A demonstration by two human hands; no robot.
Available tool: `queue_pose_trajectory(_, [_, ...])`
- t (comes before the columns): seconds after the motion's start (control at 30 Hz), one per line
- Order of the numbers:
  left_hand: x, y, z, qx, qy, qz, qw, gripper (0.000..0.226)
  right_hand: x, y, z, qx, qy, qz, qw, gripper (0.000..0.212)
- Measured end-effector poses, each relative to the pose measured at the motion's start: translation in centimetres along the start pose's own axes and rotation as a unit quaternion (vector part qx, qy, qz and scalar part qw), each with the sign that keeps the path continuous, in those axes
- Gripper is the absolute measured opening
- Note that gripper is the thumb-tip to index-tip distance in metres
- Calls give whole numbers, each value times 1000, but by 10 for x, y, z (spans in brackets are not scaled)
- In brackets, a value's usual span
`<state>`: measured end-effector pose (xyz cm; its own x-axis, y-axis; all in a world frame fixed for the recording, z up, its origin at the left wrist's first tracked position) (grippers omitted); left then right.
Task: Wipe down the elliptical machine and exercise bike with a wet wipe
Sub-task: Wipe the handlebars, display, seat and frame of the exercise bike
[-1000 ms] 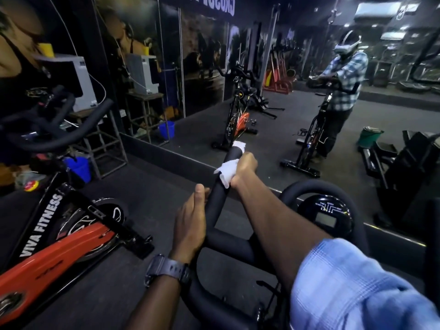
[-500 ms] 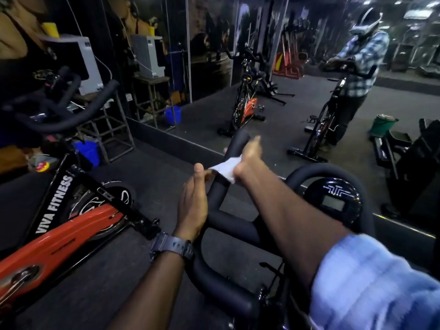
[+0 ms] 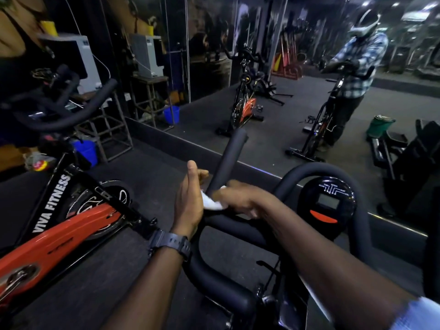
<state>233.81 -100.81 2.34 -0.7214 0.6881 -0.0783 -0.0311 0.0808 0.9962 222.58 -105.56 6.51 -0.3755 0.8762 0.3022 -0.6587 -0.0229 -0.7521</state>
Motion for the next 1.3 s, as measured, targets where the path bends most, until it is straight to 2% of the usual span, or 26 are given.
queue_pose_trajectory(0.07, [1, 0, 0, -9, -16, -11, 1000, 98, 9, -2, -1, 215, 6, 83, 973, 13])
queue_pose_trajectory(0.1, [3, 2, 0, -17, -28, -23, 999, 99, 13, -2, -4, 278, 4, 117, 954, 15])
queue_pose_trajectory(0.2, [5, 6, 1, -25, -38, -35, 998, 100, 16, -4, -6, 343, -13, 131, 930, 26])
queue_pose_trajectory(0.3, [5, 6, 1, -39, -38, -29, 998, 103, 1, -6, 8, 366, -28, 119, 922, 30])
queue_pose_trajectory(0.33, [5, 5, 1, -43, -39, -27, 998, 104, -7, -7, 17, 367, 7, 124, 922, 31])
queue_pose_trajectory(0.43, [6, 6, 2, -46, -40, -33, 998, 98, -33, -10, 39, 285, 226, 140, 921, 38])
queue_pose_trajectory(0.47, [7, 7, 2, -47, -38, -37, 997, 91, -37, -13, 41, 243, 275, 150, 918, 35])
queue_pose_trajectory(0.53, [8, 8, 3, -50, -21, -43, 998, 78, -38, -19, 36, 212, 320, 186, 905, 25])
queue_pose_trajectory(0.6, [7, 7, 4, -30, -19, -40, 999, 86, -31, -21, 22, 265, 305, 253, 879, 18])
queue_pose_trajectory(0.67, [6, 4, 4, -8, -20, -20, 1000, 96, -19, -11, 0, 324, 241, 335, 851, 22])
queue_pose_trajectory(0.73, [5, 3, 4, 9, -21, -2, 1000, 96, 1, 5, -25, 321, 182, 404, 837, 27])
queue_pose_trajectory(0.8, [5, 4, 3, 29, -25, 10, 999, 97, 21, 13, -32, 297, 182, 442, 826, 26])
queue_pose_trajectory(0.87, [6, 4, 2, 21, -32, -3, 999, 98, 18, 13, -18, 317, 204, 429, 821, 25])
queue_pose_trajectory(1.0, [3, -1, 3, 23, -35, -2, 999, 101, -9, 3, 13, 240, 295, 299, 875, 17])
queue_pose_trajectory(1.03, [4, -1, 1, 19, -38, -8, 999, 102, -7, 1, 8, 257, 290, 304, 870, 16])
queue_pose_trajectory(1.1, [3, -1, 1, 22, -37, -11, 999, 101, 6, 3, -17, 293, 213, 370, 856, 23])
queue_pose_trajectory(1.17, [3, -1, 1, 39, -37, -1, 999, 98, 25, 12, -34, 264, 154, 432, 848, 26])
queue_pose_trajectory(1.3, [1, 0, 4, 83, -42, 37, 995, 94, 24, 17, -29, 265, 142, 426, 853, 18])
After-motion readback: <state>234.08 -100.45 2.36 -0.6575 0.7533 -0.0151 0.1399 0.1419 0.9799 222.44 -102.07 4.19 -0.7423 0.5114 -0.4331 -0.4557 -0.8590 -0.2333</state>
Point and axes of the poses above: each hand's wrist, its own x-axis away from the middle knuckle, its own z-axis out of the back of the hand, y = z × x, the point moved 1 cm from there along -x, towards the middle knuckle, and after that the axes turned 10 degrees about y, right-handed, at the moved point
